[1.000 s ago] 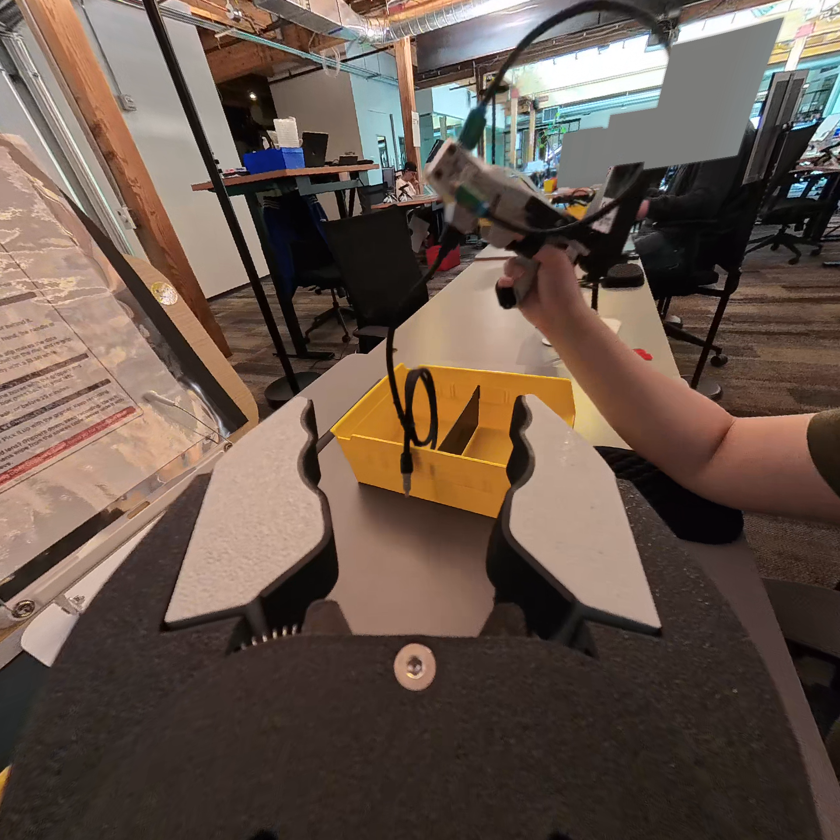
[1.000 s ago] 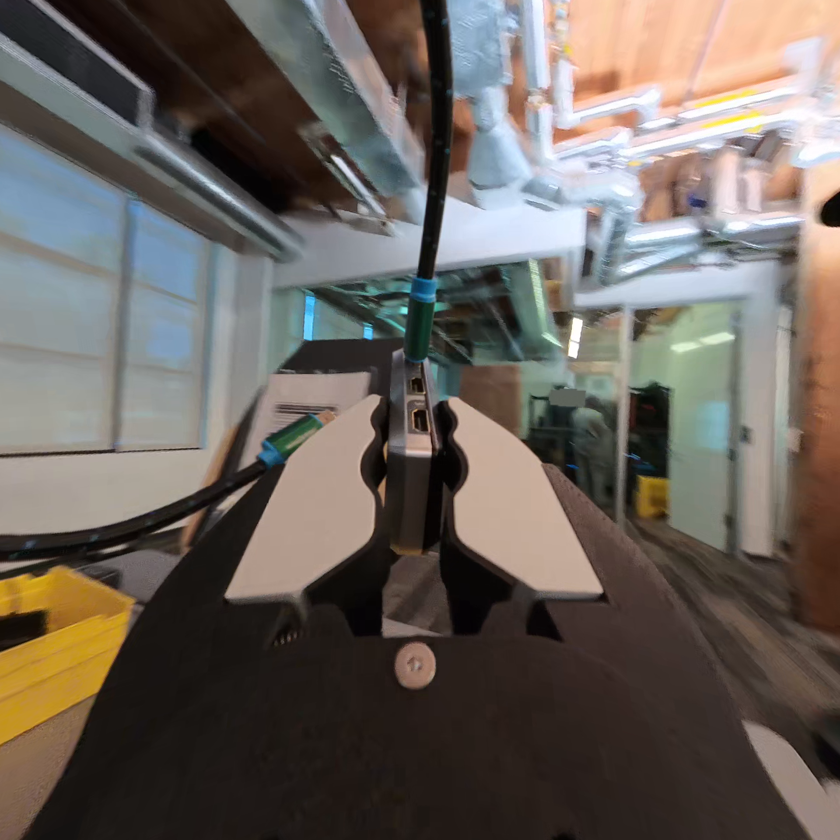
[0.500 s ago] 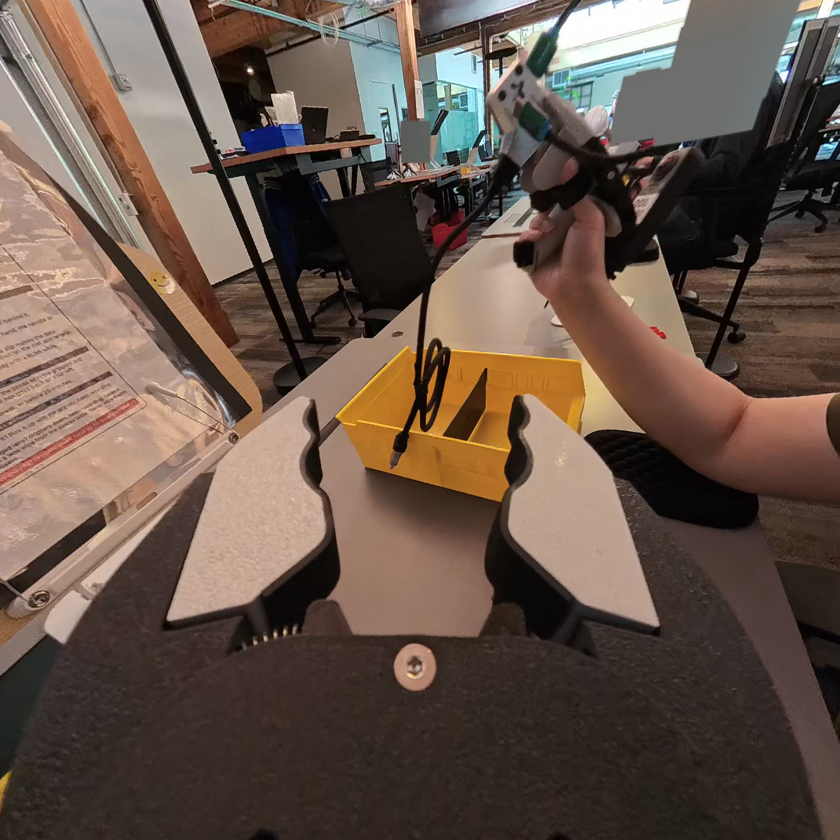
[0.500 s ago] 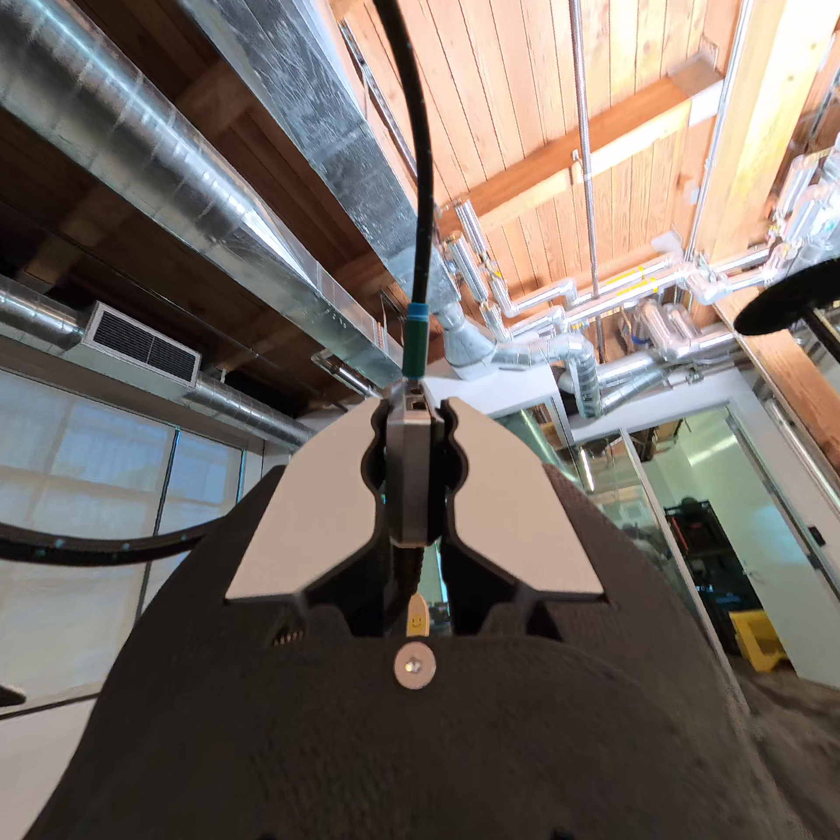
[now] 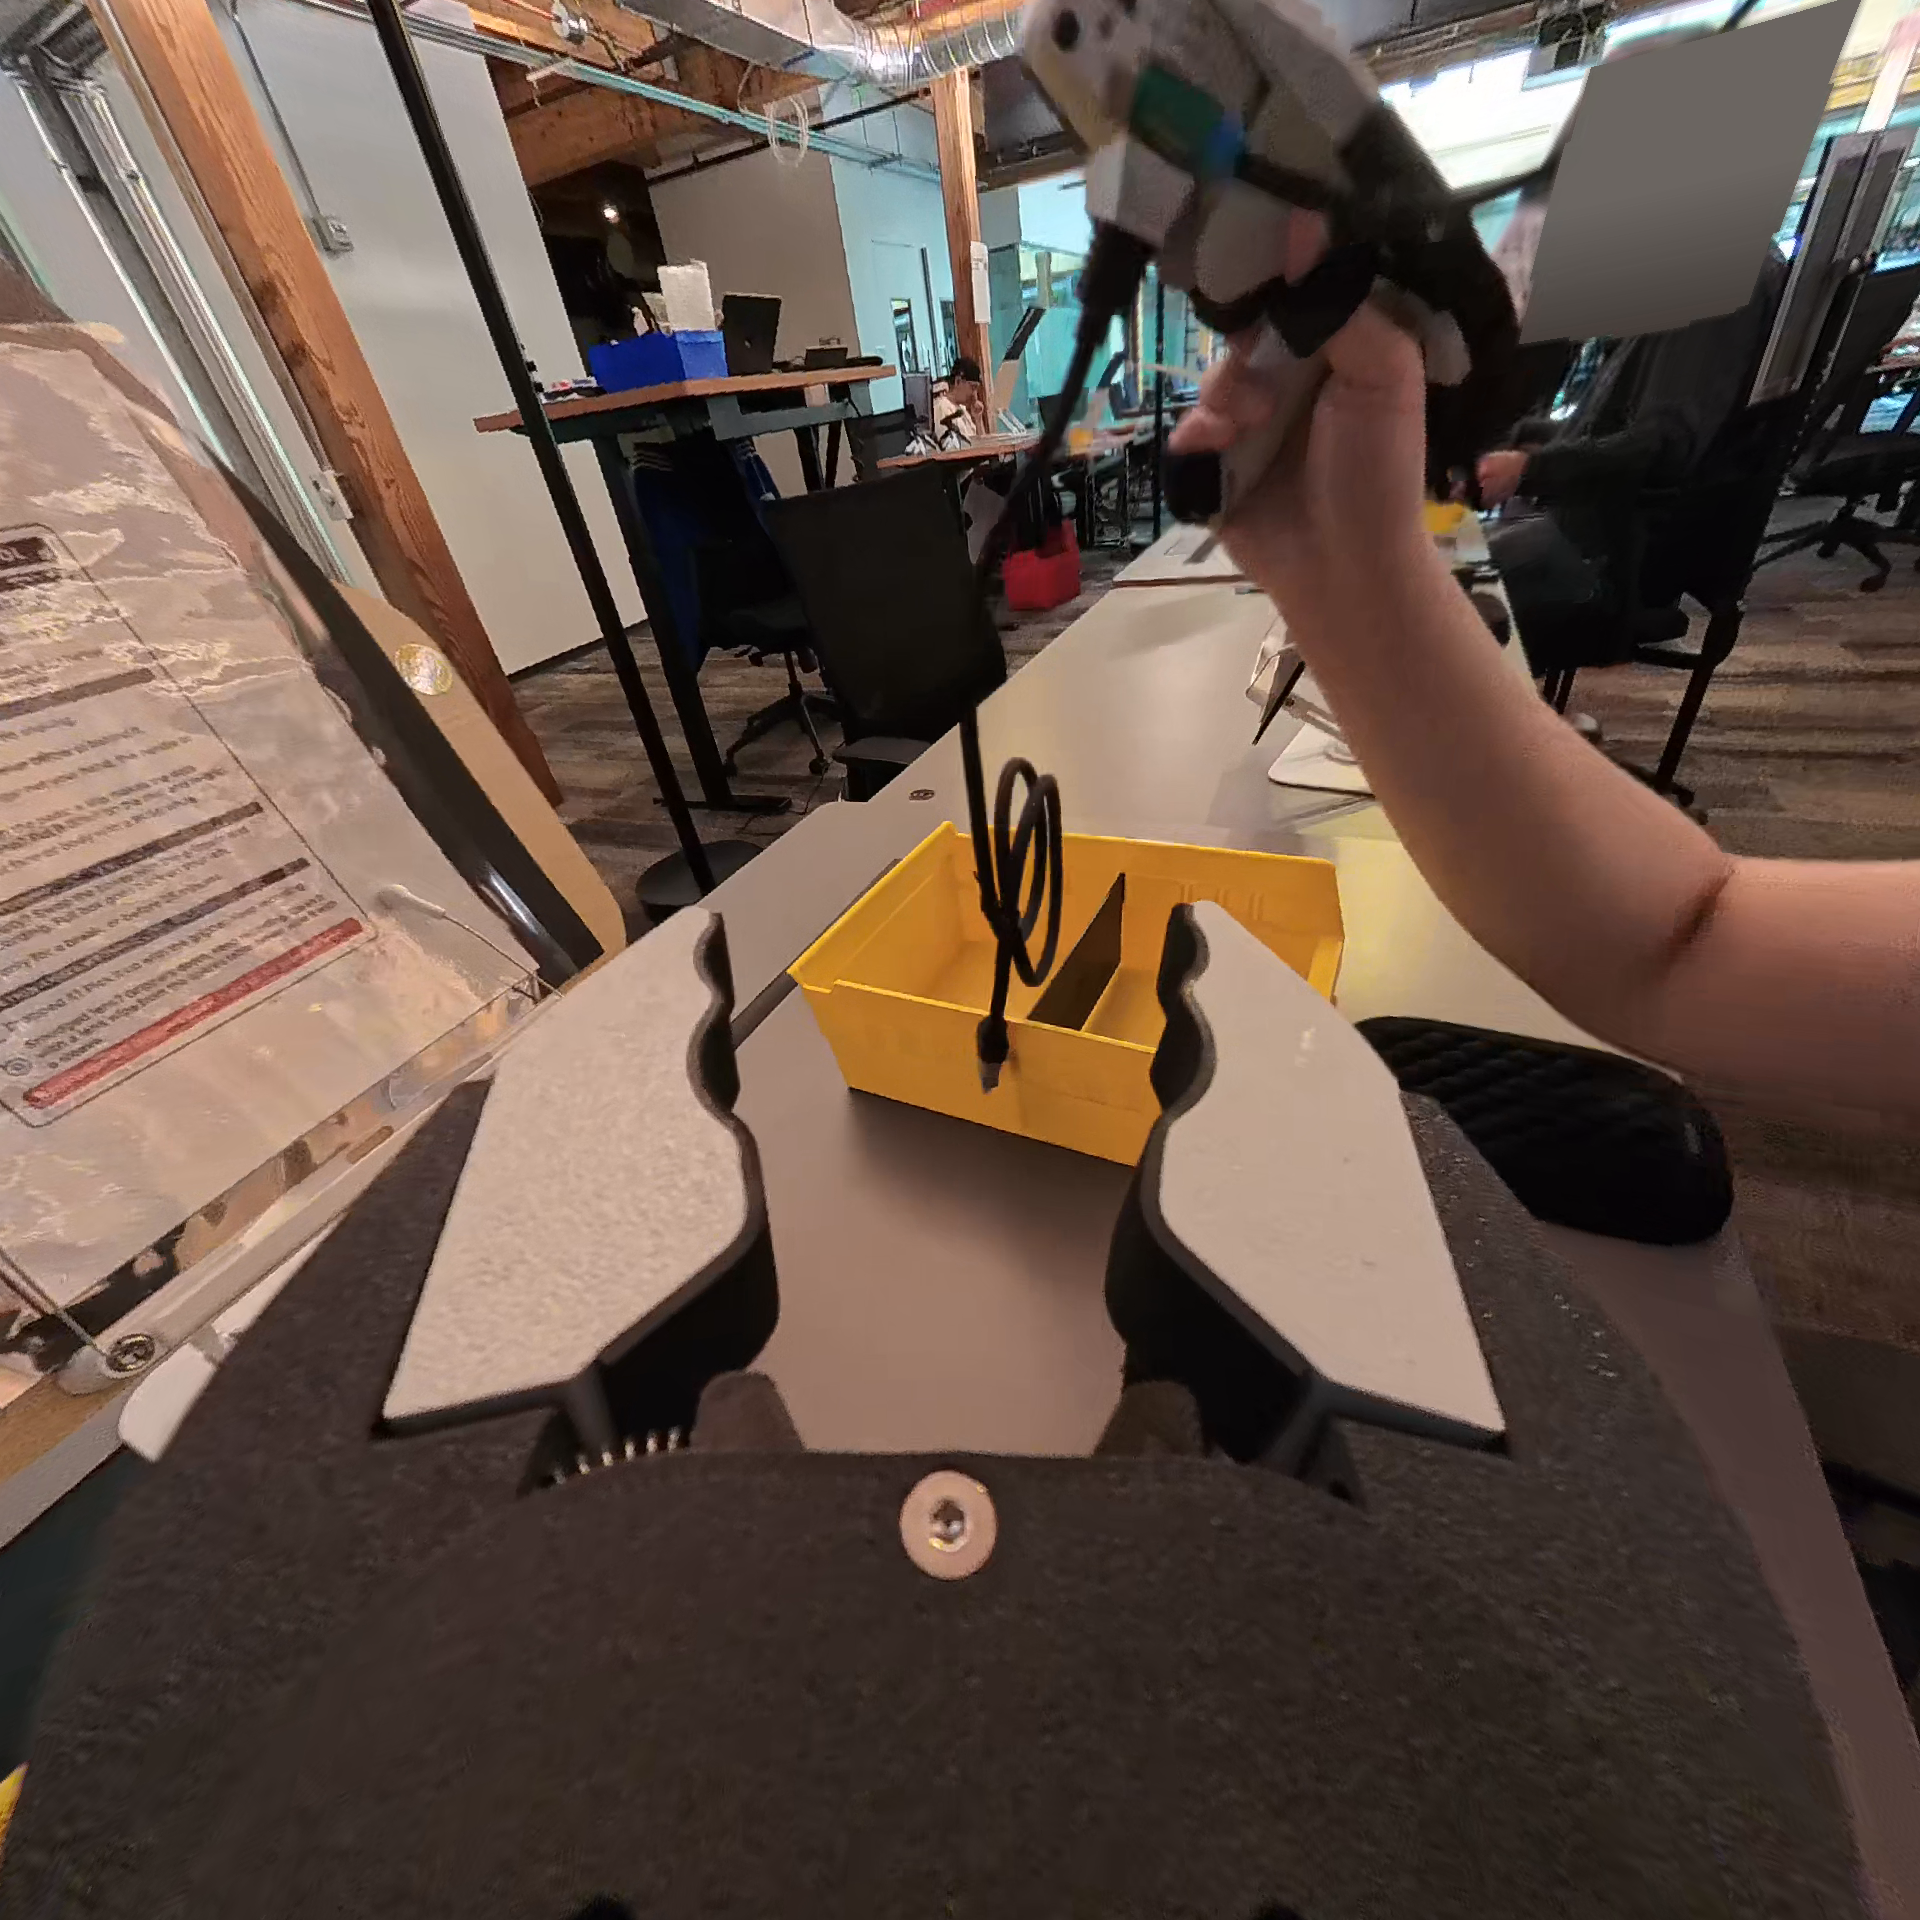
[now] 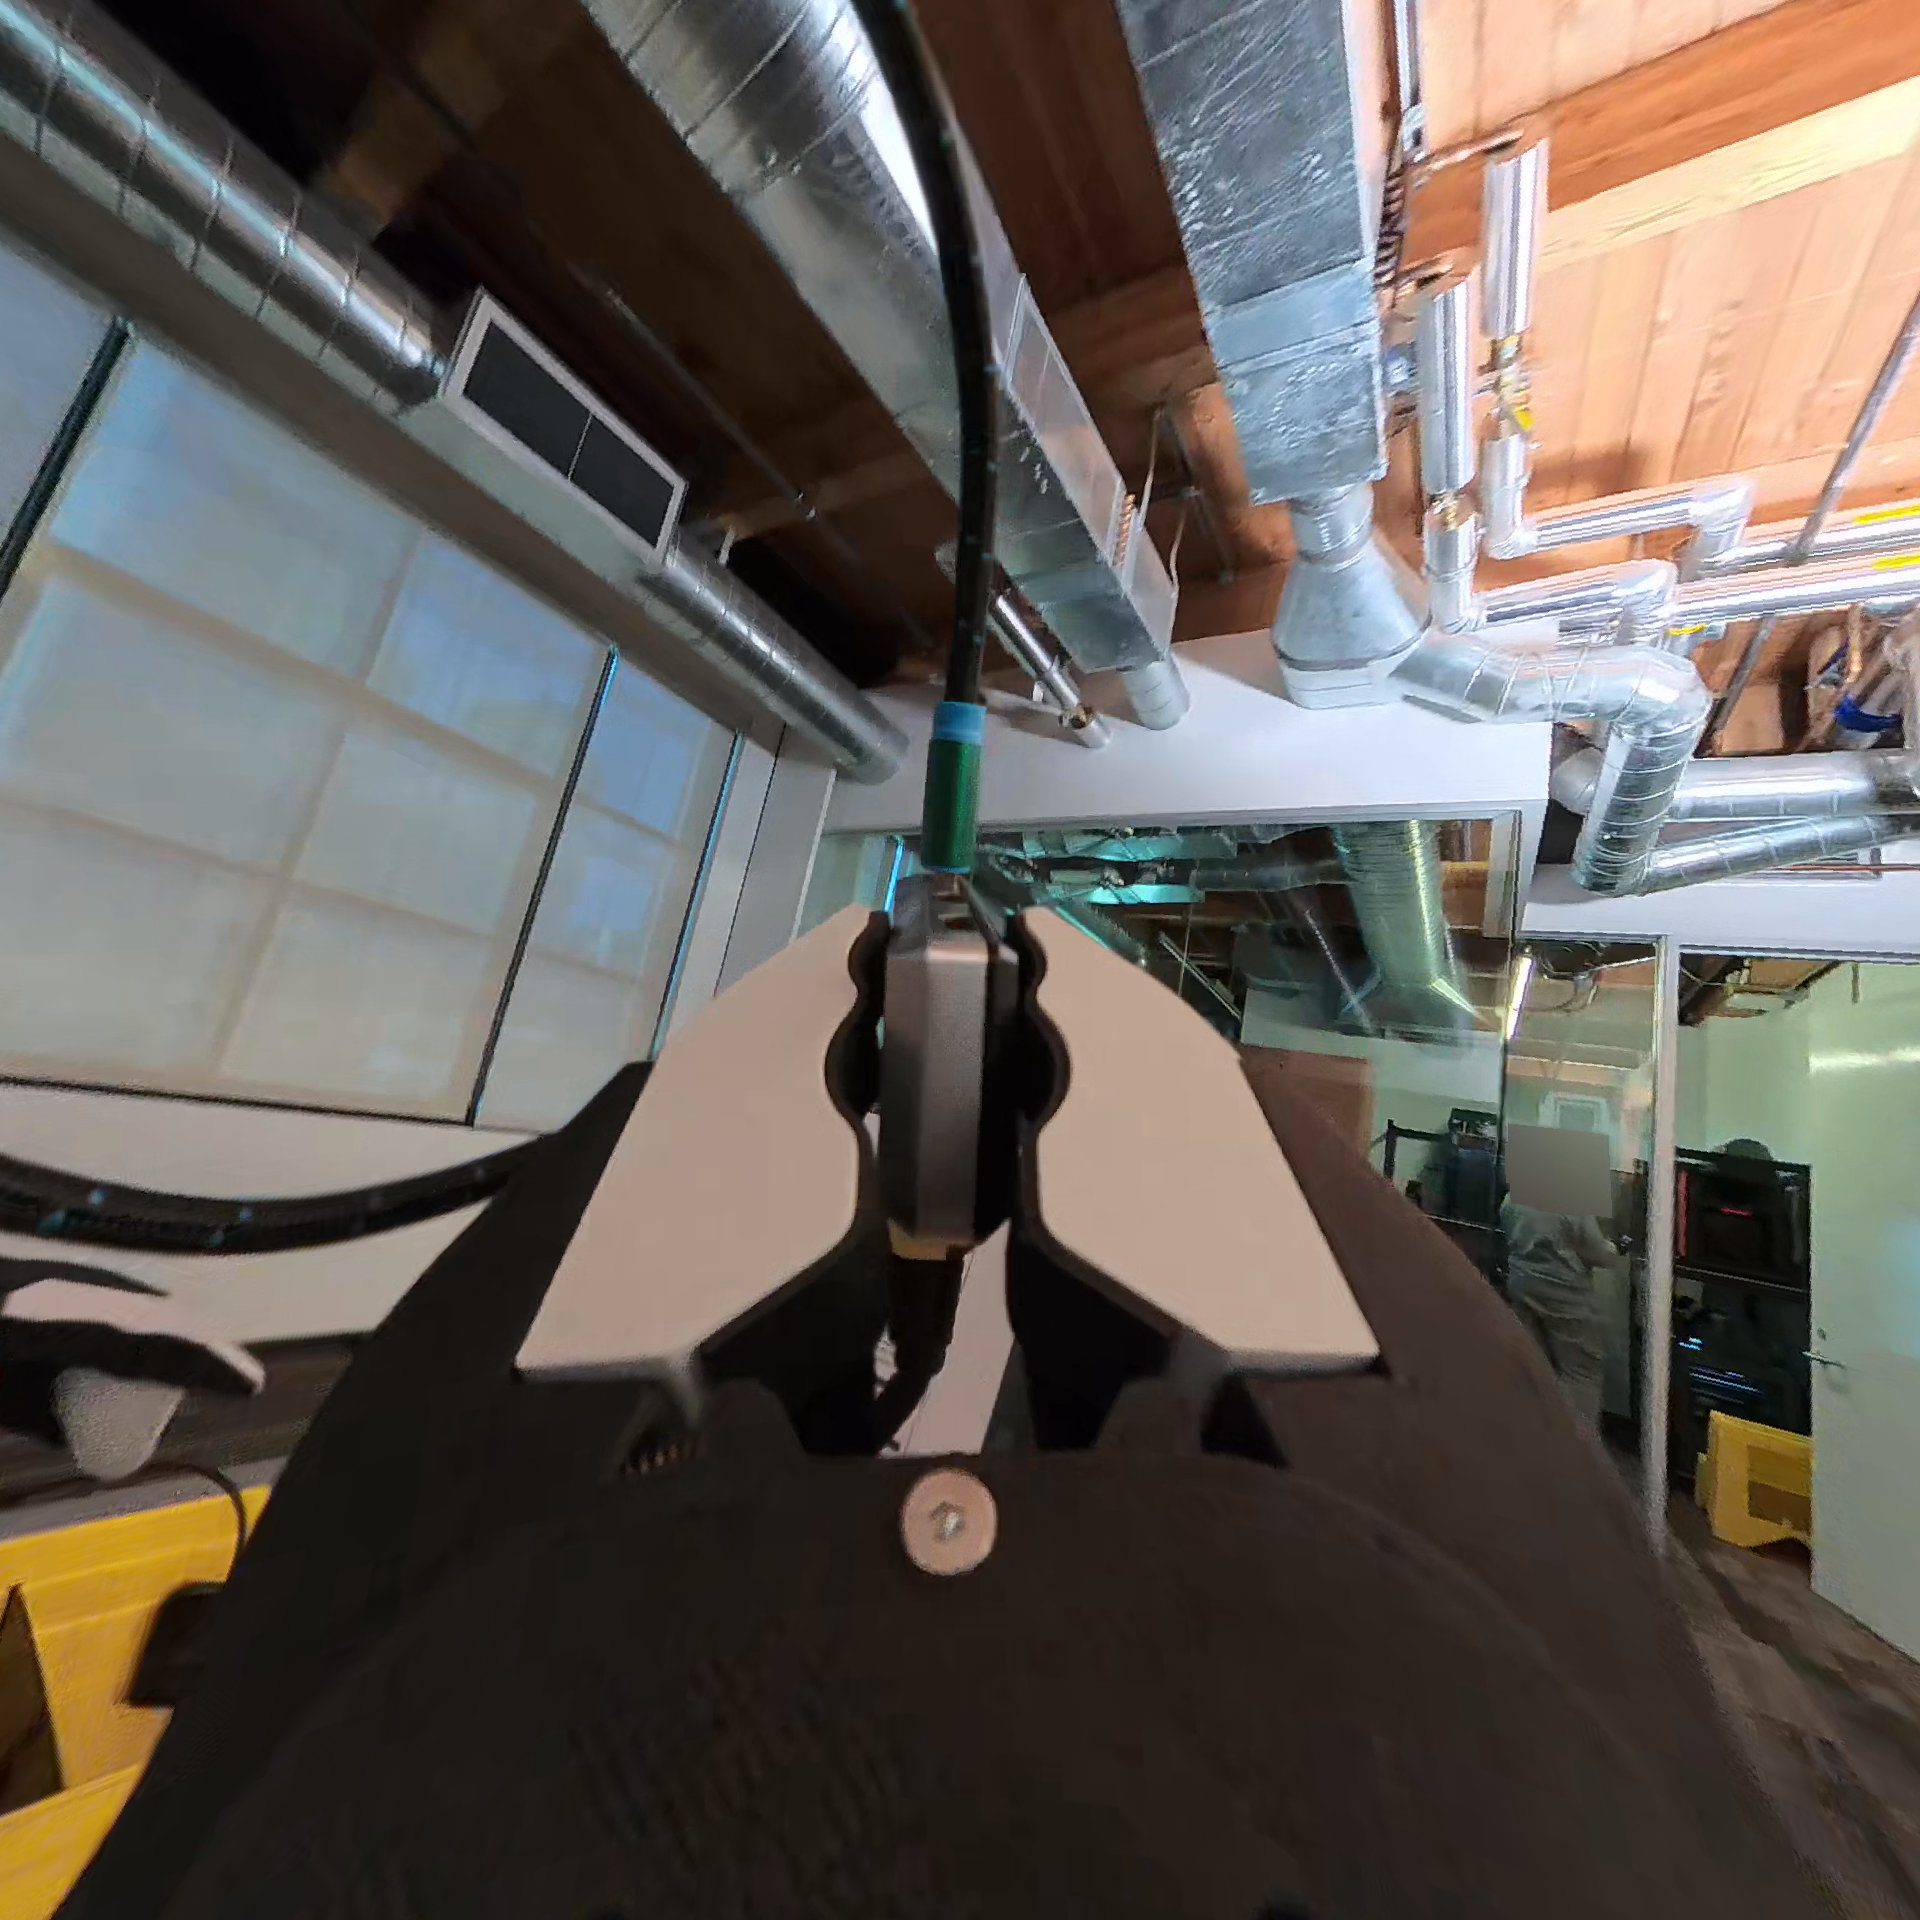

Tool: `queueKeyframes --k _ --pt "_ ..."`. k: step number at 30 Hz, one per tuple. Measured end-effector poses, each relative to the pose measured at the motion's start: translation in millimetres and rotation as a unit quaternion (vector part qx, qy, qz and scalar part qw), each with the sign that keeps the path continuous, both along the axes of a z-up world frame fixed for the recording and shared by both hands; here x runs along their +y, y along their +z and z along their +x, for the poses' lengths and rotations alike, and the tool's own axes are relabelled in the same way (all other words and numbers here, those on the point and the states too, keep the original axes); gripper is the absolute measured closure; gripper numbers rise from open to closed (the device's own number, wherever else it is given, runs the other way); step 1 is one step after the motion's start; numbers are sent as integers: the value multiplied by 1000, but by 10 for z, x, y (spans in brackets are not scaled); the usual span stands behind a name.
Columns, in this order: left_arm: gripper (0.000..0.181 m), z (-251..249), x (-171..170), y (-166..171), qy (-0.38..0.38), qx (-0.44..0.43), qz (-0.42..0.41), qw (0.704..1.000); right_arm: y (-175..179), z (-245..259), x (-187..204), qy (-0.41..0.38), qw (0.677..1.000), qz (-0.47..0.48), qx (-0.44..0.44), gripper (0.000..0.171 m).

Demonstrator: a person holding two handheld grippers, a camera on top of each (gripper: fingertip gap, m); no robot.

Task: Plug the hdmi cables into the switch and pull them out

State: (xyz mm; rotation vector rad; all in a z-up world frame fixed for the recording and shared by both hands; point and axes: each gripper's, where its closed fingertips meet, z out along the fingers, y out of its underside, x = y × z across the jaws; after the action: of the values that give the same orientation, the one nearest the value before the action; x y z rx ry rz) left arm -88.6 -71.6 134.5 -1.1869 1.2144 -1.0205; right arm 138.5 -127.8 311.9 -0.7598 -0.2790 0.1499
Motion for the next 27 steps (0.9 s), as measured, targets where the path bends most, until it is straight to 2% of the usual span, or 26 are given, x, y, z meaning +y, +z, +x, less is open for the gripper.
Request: queueKeyframes --k 6,9,11,14,17,19,21,27 --pt "102 -76 -4 66 7 -6 10 1000 552 -17 215 -49 998 -20 -43 150" --pt "102 -116 -25 108 6 -13 13 1000 564 133 314 -74 995 -49 -51 150" --pt "102 -144 -45 137 5 -17 15 1000 423 236 416 -88 991 -80 -68 150" --pt "102 -192 -76 187 3 -25 18 1000 -40 349 677 -67 977 -184 -83 149" --pt "102 -235 -89 222 0 -33 18 999 -653 392 927 -52 948 -285 -135 150" --pt "103 -254 -81 234 0 -37 16 999 -1053 437 1068 -29 923 -360 -135 150" --pt "103 -262 -76 235 -1 -38 14 999 -1437 443 1155 13 892 -433 -127 150" --pt "104 -248 -73 214 -2 -33 16 999 -2515 666 1222 50 790 -604 -98 150"
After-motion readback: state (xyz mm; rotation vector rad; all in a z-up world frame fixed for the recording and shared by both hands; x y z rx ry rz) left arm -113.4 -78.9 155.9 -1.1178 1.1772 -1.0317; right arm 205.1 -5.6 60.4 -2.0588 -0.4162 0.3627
